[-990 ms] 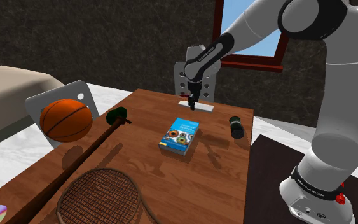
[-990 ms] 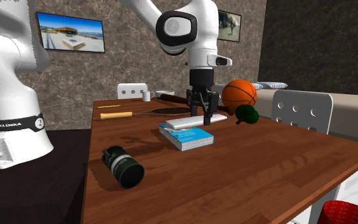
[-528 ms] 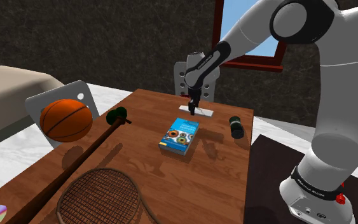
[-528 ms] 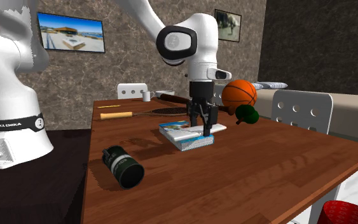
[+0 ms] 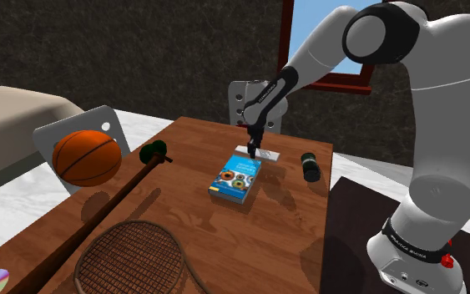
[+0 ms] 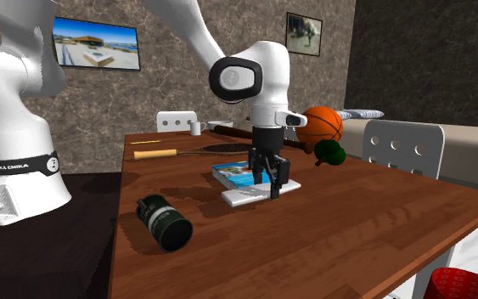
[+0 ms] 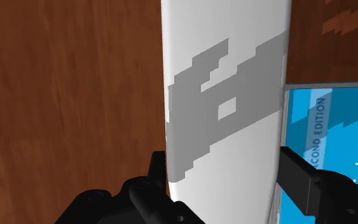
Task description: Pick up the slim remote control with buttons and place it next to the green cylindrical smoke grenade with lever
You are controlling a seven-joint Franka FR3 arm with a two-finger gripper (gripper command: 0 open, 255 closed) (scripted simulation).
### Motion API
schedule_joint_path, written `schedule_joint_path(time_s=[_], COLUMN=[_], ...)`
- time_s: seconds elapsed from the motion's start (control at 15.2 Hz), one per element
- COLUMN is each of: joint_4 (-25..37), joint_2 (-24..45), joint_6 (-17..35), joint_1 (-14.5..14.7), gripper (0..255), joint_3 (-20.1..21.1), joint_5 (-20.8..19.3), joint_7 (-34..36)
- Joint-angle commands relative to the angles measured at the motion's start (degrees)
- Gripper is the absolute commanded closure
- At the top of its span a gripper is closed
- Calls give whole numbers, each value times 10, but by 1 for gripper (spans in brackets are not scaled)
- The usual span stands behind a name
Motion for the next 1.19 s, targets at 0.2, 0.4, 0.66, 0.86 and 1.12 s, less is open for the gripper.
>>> schedule_joint_path(time_s=[0.2,0.4,0.66,0.86,1.12], joint_4=[5,5,5,6,3], joint_2=[29,29,29,29,13], joint_6=[24,24,24,23,11], joint_1=[2,2,2,2,1], gripper=[255,255,255,0,0], joint_3=[-2,-3,-3,-3,-1], joint_5=[-3,-3,-3,-3,-1], joint_7=[2,2,2,1,1])
